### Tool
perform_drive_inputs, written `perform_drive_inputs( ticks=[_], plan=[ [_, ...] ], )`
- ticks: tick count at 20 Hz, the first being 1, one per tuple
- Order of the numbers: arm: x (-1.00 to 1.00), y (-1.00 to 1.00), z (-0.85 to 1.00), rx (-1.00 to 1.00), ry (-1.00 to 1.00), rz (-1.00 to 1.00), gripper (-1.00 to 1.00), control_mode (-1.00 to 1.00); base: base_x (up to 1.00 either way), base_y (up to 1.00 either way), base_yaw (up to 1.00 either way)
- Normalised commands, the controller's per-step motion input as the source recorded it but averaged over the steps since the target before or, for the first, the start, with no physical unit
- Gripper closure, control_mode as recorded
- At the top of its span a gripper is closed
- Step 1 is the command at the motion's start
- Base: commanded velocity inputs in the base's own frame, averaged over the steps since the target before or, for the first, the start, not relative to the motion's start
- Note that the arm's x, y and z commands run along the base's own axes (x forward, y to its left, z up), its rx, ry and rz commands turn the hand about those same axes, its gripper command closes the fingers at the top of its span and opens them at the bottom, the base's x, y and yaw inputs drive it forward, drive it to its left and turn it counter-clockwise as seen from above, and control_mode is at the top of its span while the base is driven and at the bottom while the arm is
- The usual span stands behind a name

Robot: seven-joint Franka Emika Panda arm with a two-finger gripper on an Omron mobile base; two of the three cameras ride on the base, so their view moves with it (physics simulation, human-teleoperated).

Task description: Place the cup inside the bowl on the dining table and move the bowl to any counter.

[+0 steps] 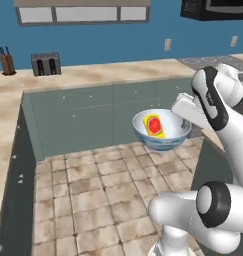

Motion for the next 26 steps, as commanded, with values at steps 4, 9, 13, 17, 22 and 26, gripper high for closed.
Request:
perform_drive_inputs(
  ticks=[4,9,13,17,22,26],
  plan=[
    [0.0,0.0,0.0,0.0,0.0,0.0,1.0,1.0,0.98,0.58,-0.15],
    [0.0,0.0,0.0,0.0,0.0,0.0,1.0,1.0,1.0,0.0,0.0],
    [0.0,0.0,0.0,0.0,0.0,0.0,1.0,1.0,0.96,0.0,0.0],
    [0.0,0.0,0.0,0.0,0.0,0.0,1.0,1.0,0.99,0.0,0.0],
    [0.0,0.0,0.0,0.0,0.0,0.0,1.0,1.0,0.94,0.01,0.0],
    [0.0,0.0,0.0,0.0,0.0,0.0,1.0,1.0,0.88,0.0,0.0]
  ],
)
